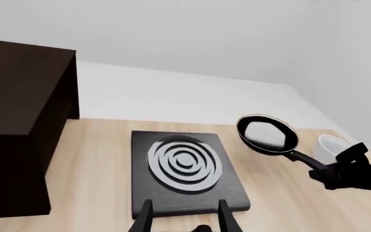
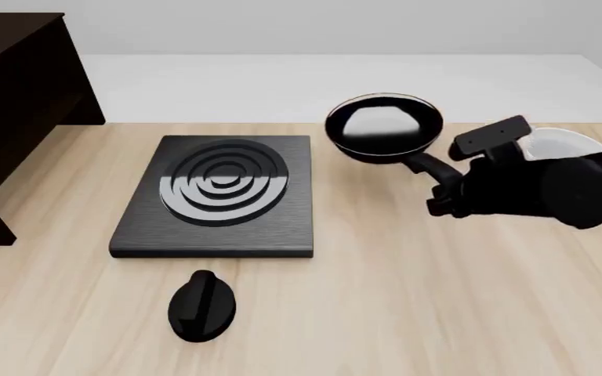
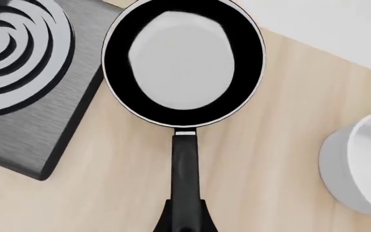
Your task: Put the frying pan on the cabinet shelf.
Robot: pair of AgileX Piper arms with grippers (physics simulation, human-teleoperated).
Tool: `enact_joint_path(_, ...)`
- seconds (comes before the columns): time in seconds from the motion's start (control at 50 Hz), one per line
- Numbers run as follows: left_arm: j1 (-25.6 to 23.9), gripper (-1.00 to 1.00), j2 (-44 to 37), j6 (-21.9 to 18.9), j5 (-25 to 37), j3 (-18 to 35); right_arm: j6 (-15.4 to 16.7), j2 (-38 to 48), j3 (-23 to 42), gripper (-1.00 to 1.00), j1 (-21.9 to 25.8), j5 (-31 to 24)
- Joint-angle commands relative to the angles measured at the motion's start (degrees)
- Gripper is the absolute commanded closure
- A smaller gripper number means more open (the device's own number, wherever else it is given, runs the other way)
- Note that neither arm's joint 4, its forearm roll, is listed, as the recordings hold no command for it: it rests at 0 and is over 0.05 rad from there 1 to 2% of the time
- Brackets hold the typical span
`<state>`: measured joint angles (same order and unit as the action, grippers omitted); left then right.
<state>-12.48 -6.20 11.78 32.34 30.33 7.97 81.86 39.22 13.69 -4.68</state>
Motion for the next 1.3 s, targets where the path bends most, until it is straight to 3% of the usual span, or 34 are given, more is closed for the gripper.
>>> enact_joint_path(0.02, 0.69, -1.00, -0.79, 2.22, -0.34, -0.20, 1.90, -4.19, 5.79, 1.00, 0.55, -4.60)
enact_joint_path(0.26, 0.18, -1.00, -1.26, 3.84, -0.30, -0.05, 2.95, -5.51, 12.11, 1.00, 3.78, -10.24)
enact_joint_path(0.34, 0.32, -1.00, -1.62, 5.27, 0.00, 0.49, 2.43, -6.03, 13.20, 1.00, 5.14, -11.07)
enact_joint_path(0.38, -0.62, -1.00, -1.06, 6.25, 1.11, 1.28, -0.83, -7.74, 15.16, 1.00, 7.40, -12.94)
enact_joint_path(0.46, -0.87, -1.00, -1.06, 6.12, 0.84, 0.98, -0.35, -8.38, 16.20, 1.00, 9.40, -14.32)
enact_joint_path(0.52, -1.43, -1.00, -1.74, 8.72, 1.11, 1.43, -0.32, -8.42, 18.04, 1.00, 10.55, -15.58)
enact_joint_path(0.56, -1.17, -1.00, -1.82, 11.33, 1.13, 1.97, -0.33, -8.22, 18.96, 1.00, 10.56, -15.79)
enact_joint_path(0.72, -1.27, -1.00, -3.01, 10.12, 0.57, 1.99, 0.49, -6.95, 23.36, 1.00, 11.59, -17.57)
enact_joint_path(0.94, -2.16, -1.00, -3.07, 13.62, -0.07, 0.49, 1.37, -5.90, 27.65, 1.00, 14.14, -19.23)
enact_joint_path(1.0, -4.28, -1.00, -2.70, 12.13, 0.32, 1.29, 1.17, -5.50, 28.25, 1.00, 14.58, -19.45)
enact_joint_path(1.14, -2.80, -1.00, -3.35, 17.07, -0.99, -0.37, 1.70, -4.32, 29.83, 1.00, 16.40, -19.78)
enact_joint_path(1.3, -3.19, -1.00, -3.78, 17.67, -1.09, -0.11, 1.15, -3.11, 32.26, 1.00, 18.03, -19.68)
